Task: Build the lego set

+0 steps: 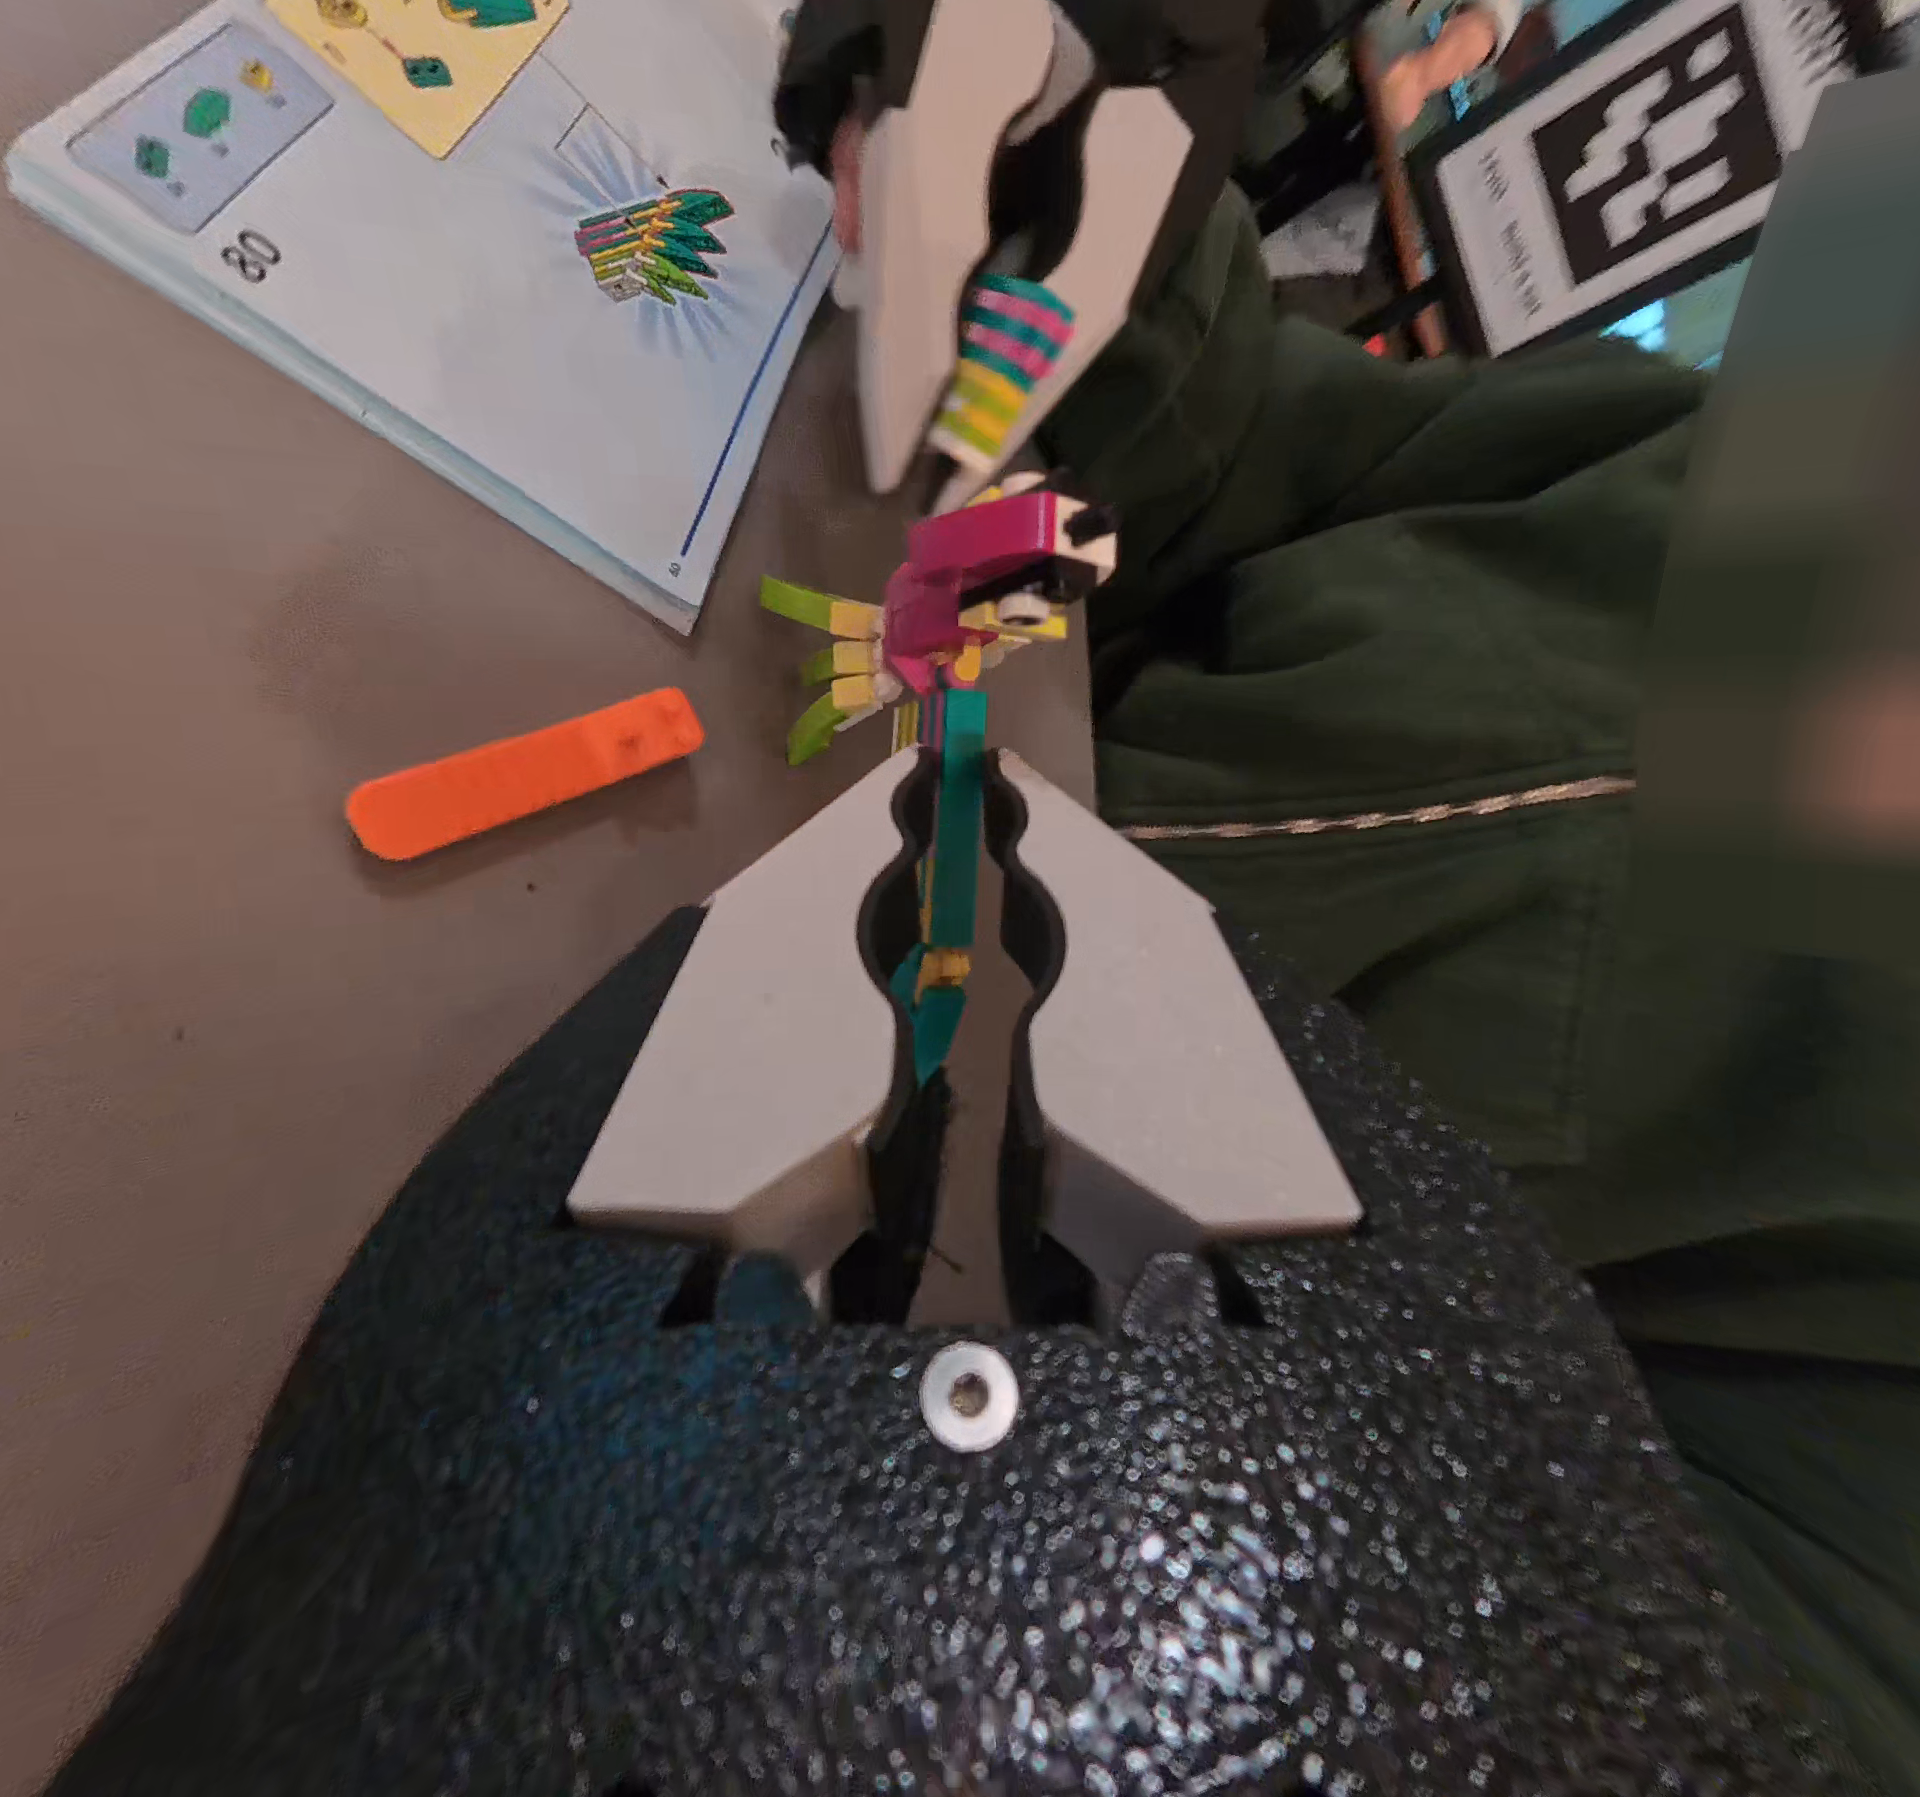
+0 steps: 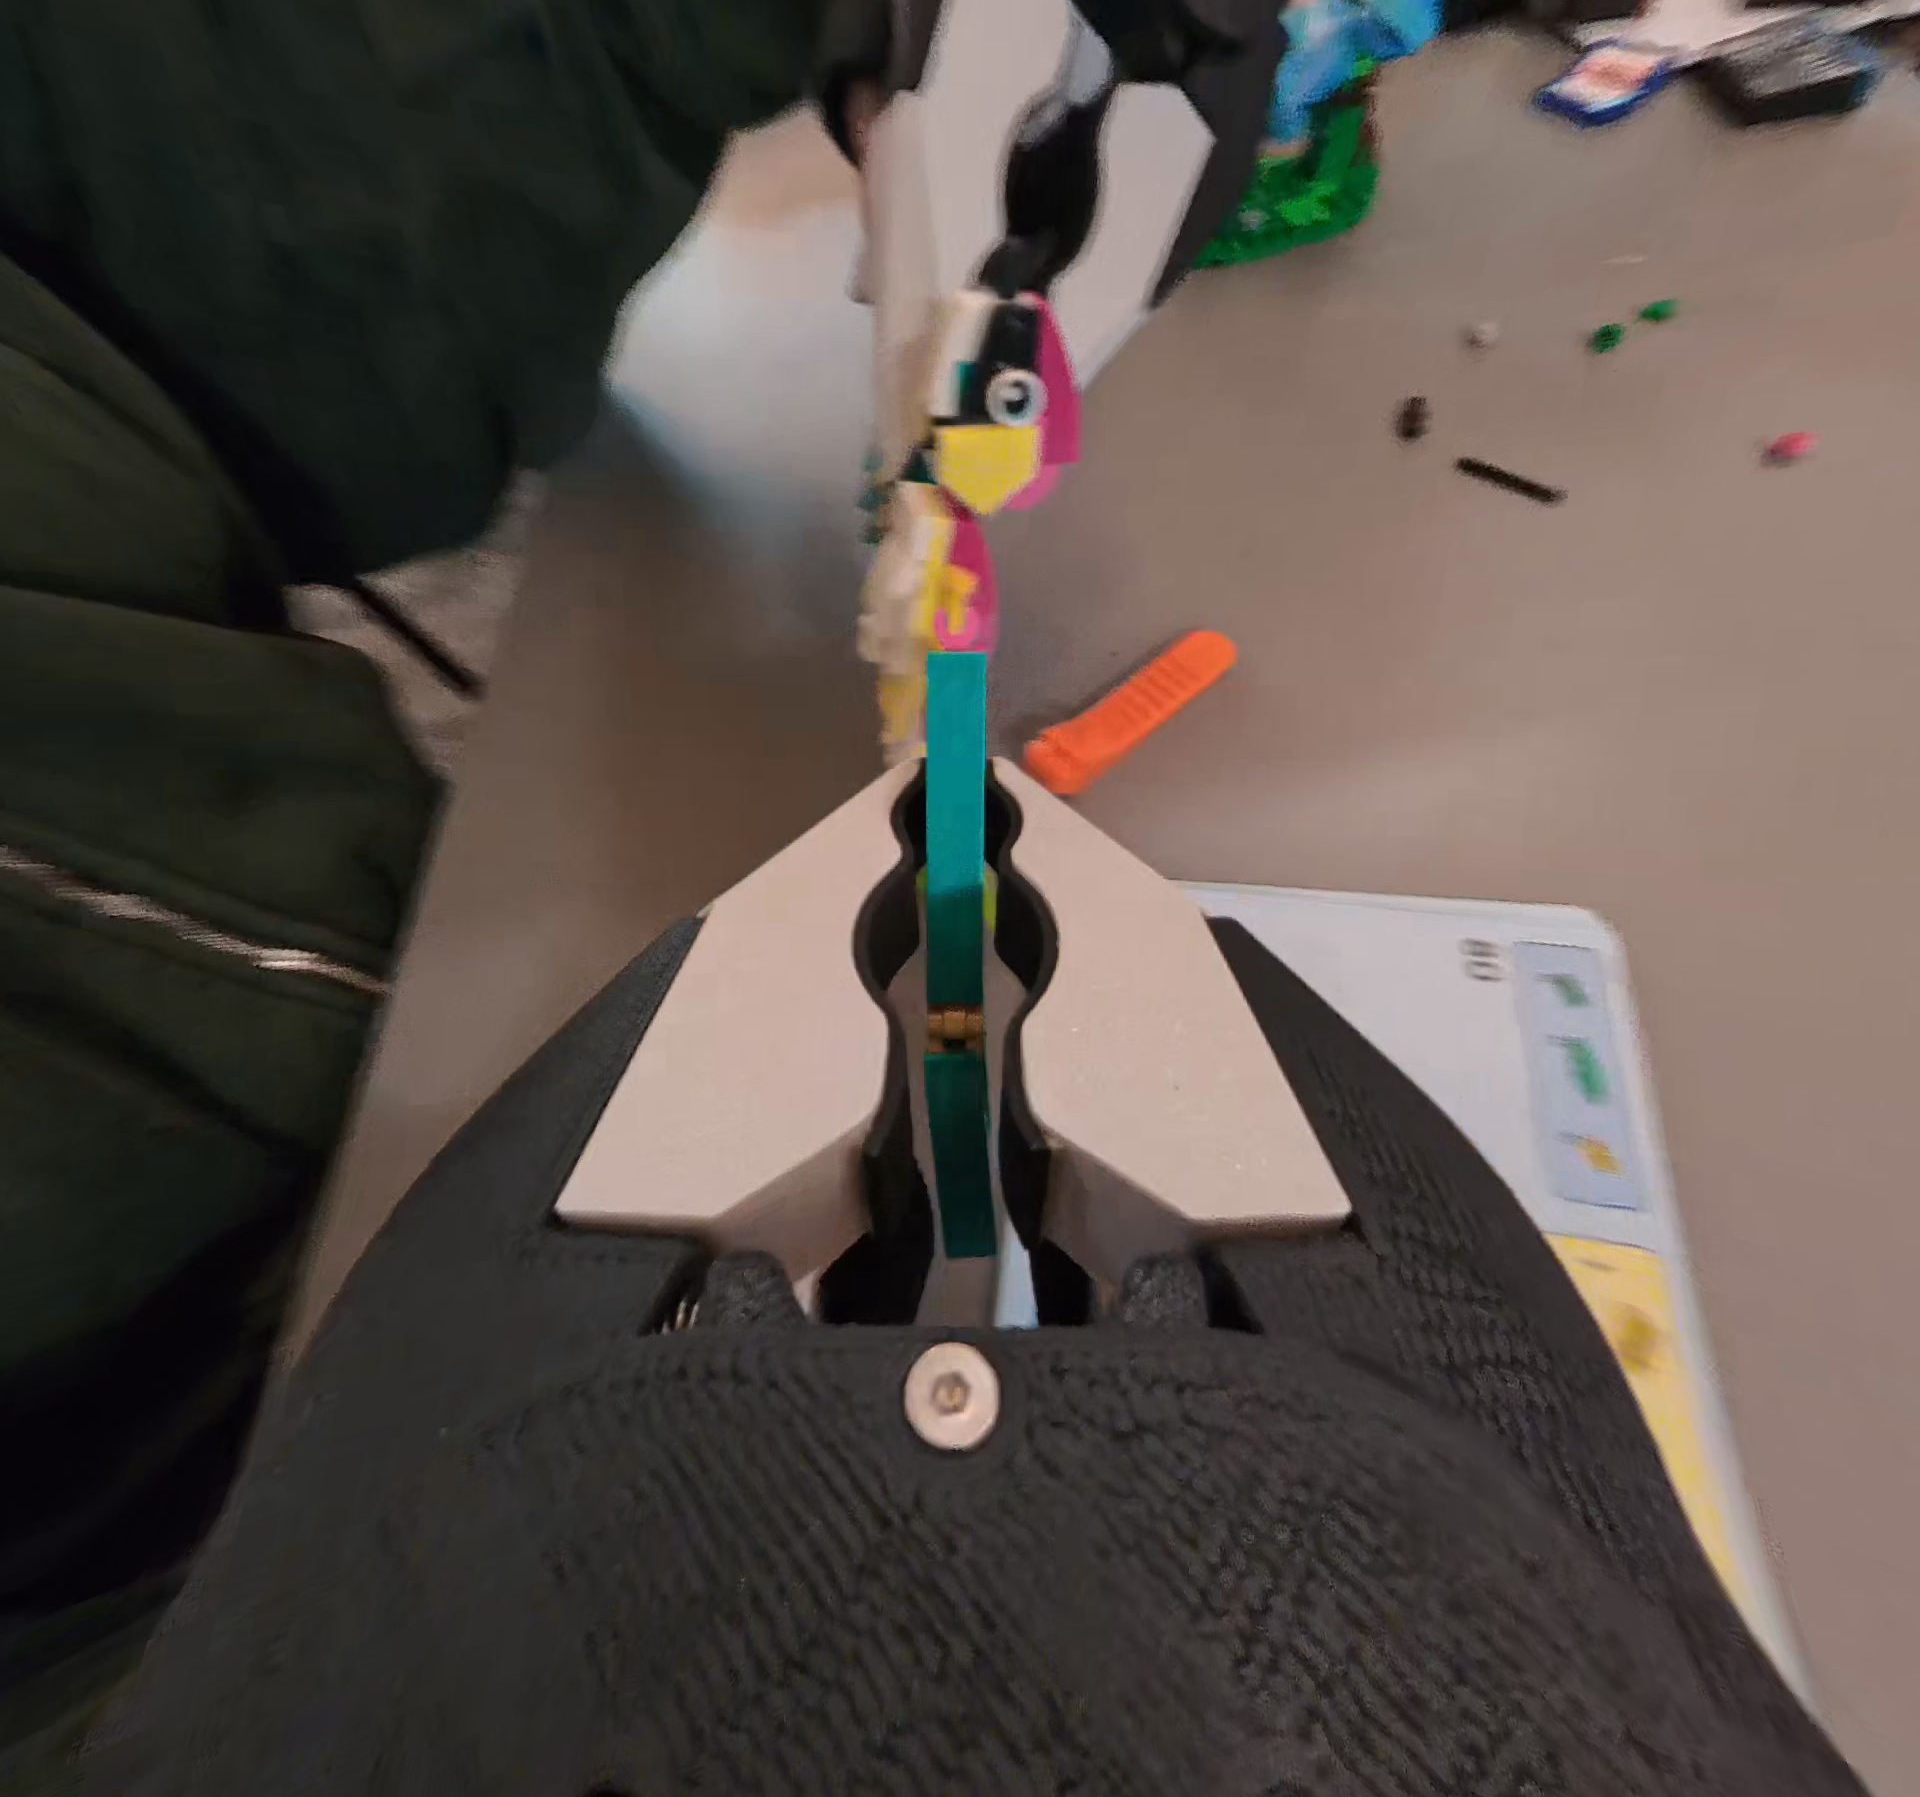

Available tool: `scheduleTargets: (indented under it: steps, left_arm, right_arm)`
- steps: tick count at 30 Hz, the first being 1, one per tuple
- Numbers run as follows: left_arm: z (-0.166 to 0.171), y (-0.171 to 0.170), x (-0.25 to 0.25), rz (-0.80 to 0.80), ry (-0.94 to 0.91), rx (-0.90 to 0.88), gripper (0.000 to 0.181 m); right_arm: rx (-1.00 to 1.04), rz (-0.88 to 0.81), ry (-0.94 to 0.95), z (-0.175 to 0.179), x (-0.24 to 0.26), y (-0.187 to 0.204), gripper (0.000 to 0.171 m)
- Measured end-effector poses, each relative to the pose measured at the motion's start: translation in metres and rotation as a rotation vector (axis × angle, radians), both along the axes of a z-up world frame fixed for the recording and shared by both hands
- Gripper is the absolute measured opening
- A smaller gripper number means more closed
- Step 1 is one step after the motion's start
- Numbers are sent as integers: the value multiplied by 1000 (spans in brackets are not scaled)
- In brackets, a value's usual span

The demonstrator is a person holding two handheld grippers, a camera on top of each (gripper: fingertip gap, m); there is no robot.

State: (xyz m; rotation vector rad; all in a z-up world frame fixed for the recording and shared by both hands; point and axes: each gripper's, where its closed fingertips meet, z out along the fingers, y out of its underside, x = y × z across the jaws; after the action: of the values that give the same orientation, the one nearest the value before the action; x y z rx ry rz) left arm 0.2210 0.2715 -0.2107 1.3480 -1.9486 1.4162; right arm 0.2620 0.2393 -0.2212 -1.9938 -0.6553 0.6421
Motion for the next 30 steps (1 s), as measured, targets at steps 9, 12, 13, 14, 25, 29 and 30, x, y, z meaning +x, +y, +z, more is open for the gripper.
scheduleTargets:
  steps: [9, 12, 13, 14, 25, 29, 30]
  left_arm:
    - [-22, 16, 1, 120, 160, -153, 5]
    - [-30, 16, -2, 132, 177, -151, 5]
    - [-32, 15, -3, 136, 183, -153, 5]
    - [-35, 16, -3, 143, 192, -147, 6]
    - [-49, -1, -4, 171, 243, -172, 30]
    - [-49, -7, 5, 232, 234, -171, 38]
    - [-50, -8, 8, 253, 229, -160, 38]
  right_arm:
    - [-267, 80, 222, -17, -19, 11, 6]
    - [-292, 89, 233, -19, -23, 19, 6]
    - [-304, 100, 236, -20, -25, 20, 6]
    - [-314, 106, 234, -22, -26, 20, 6]
    - [-406, 96, 246, -43, -34, 22, 7]
    - [-406, 96, 272, -44, -35, 22, 7]
    - [-408, 98, 278, -44, -35, 22, 7]
